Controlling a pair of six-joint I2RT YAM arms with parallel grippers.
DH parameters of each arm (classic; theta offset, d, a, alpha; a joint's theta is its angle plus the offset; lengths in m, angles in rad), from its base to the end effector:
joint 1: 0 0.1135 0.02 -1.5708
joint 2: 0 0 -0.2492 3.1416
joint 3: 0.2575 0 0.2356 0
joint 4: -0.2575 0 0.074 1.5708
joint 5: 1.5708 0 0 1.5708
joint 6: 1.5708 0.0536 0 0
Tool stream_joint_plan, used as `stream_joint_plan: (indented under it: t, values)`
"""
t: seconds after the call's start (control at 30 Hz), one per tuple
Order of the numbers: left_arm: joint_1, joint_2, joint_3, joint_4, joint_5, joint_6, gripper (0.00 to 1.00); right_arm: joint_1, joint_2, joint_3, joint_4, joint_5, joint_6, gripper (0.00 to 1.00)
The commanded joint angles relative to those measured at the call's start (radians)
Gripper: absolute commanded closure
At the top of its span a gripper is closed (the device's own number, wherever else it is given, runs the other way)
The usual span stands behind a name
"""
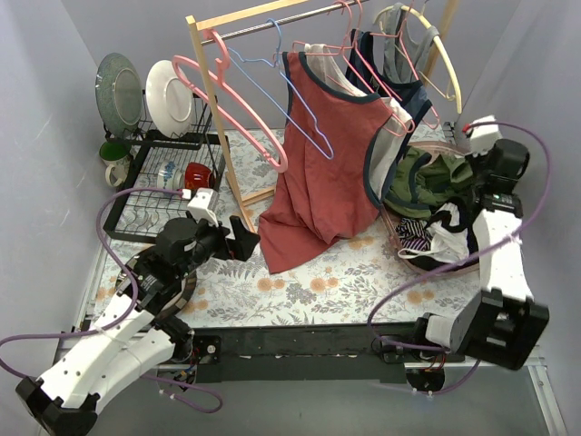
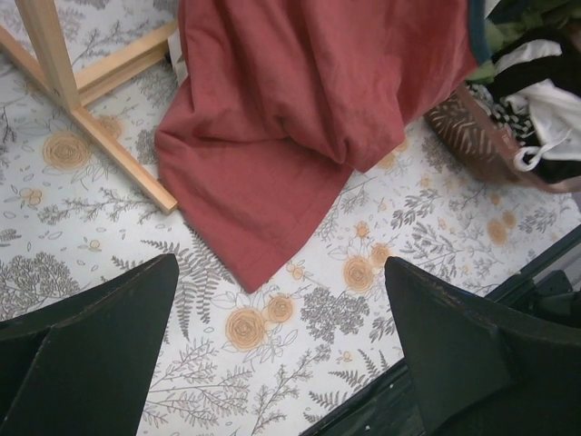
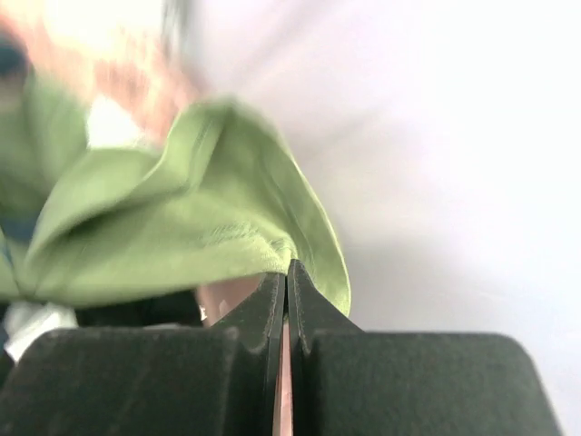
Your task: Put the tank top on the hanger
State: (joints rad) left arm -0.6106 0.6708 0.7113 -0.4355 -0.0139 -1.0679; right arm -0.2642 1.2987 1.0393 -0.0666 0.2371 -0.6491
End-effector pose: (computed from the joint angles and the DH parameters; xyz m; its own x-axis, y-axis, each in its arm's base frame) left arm 0.1379 -0.0956 0.2885 -0.6451 -0.6179 -0.4495 -0.0050 0.5917 -0.8061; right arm 0.2941 -0.0926 0.3127 -0.5295 -0.4654 -0.7092 0.1865 0.7517 -0.6326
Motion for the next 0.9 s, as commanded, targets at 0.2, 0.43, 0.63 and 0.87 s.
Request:
stream_joint_plan:
  t: [0.2,0.43,0.63,0.87]
  values:
    - [0.002,-0.054,0.099,0.004,0.012,0.011,0.02,-0.003,-0.193,0.600,-0.263,-0.182,0.095,0.99]
    - [0.002,-0.083,0.090,0.009,0.063,0.008,0.02,-0.003,-0.020,1.126,-0.398,-0.218,0.144,0.99]
    - [0.002,-0.068,0.066,0.060,0.239,0.037,0.02,-0.003,-0.021,1.277,-0.372,-0.428,0.333,0.99]
    - [0.002,0.010,0.085,0.211,0.501,0.106,0.02,-0.004,-0.095,1.277,-0.257,-0.677,0.685,0.99]
